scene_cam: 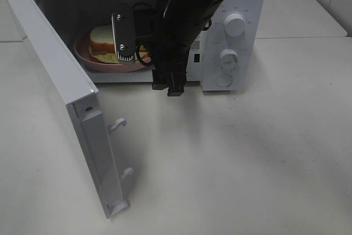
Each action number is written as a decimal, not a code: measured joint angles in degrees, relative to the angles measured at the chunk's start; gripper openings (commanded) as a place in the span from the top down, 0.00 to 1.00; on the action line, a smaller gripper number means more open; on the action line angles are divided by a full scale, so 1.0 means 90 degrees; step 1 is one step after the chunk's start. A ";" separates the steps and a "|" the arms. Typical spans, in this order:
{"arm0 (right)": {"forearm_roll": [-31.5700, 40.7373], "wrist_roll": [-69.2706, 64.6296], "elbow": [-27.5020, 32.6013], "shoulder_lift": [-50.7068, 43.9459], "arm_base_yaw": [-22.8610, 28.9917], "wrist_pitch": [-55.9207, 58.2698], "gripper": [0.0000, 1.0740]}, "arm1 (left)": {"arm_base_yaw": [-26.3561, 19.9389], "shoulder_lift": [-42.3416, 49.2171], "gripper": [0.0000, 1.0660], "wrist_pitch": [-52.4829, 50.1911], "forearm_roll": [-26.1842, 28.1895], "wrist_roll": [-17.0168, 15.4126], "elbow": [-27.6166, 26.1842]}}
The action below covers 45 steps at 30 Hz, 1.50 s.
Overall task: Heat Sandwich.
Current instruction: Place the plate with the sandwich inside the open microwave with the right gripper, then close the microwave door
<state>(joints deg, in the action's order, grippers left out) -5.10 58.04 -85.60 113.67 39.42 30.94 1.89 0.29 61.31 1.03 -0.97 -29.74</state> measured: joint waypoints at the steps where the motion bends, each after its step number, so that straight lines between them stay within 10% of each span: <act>1: 0.0000 0.0000 0.0000 0.0000 0.0000 0.0000 0.29 | 0.0000 0.0000 0.08 0.0000 0.0000 0.0000 0.0000; 28: -0.0286 -0.3406 0.3463 -0.3196 0.0000 -0.0032 0.29 | 0.0000 0.0000 0.08 0.0000 0.0000 0.0000 0.0000; 45: -0.0286 -0.6137 0.4469 -0.5195 0.0000 0.1859 0.29 | 0.0000 0.0000 0.08 0.0000 0.0000 0.0000 0.0000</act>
<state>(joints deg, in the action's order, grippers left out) -7.68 2.81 -45.38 66.92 39.42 47.67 1.89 0.29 61.31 1.03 -0.97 -29.74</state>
